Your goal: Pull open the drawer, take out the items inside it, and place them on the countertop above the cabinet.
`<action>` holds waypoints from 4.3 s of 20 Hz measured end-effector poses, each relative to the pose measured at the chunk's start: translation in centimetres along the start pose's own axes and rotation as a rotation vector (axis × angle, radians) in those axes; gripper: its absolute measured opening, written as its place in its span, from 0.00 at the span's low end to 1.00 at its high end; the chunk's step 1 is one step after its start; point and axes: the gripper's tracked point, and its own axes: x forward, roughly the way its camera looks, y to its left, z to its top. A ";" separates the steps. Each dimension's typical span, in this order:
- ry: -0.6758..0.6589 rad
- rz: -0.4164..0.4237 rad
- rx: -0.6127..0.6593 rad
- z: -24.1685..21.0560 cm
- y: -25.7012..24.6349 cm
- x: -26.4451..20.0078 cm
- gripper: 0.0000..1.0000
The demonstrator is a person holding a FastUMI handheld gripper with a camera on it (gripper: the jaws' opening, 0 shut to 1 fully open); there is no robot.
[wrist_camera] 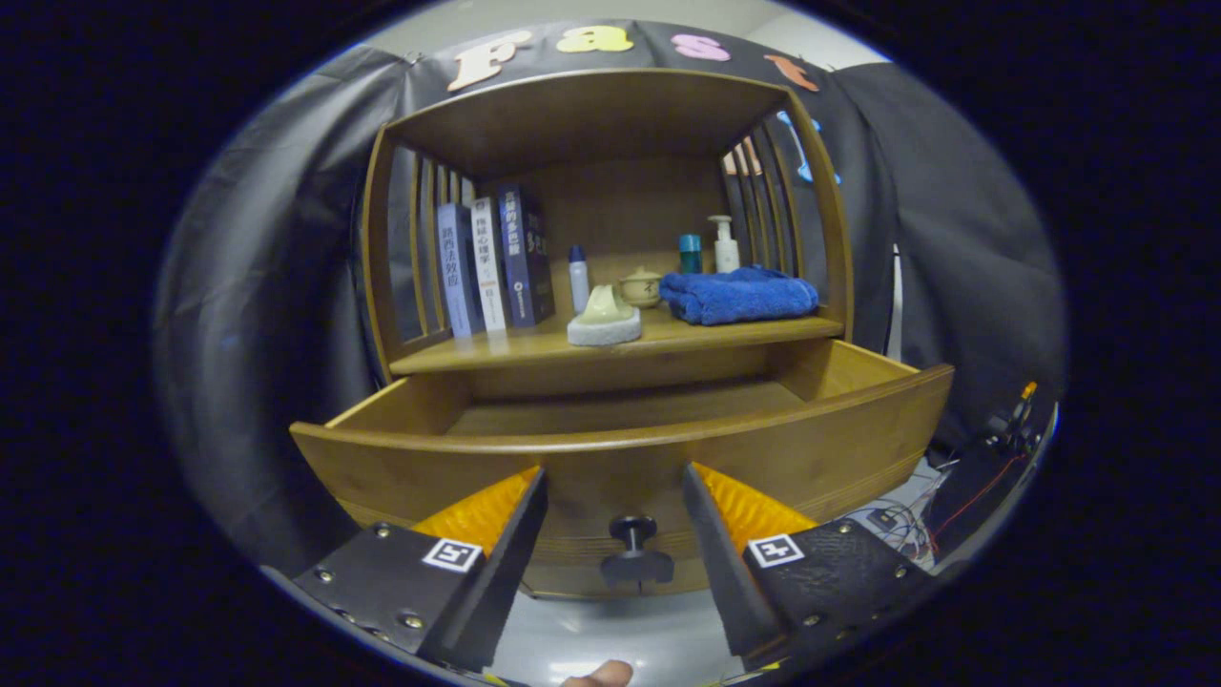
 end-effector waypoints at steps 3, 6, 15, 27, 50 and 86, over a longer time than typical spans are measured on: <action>0.015 -0.001 -0.011 0.5 0.1 1.1 0.88; 0.023 -0.004 -0.015 0.8 0.3 2.6 0.88; 0.052 -0.008 -0.035 1.8 0.5 7.0 0.89; 0.041 -0.008 -0.024 2.5 0.8 10.6 0.90; 0.107 -0.035 -0.053 2.0 0.4 14.5 0.90; -0.221 0.212 -0.038 13.3 -7.2 -1.7 0.70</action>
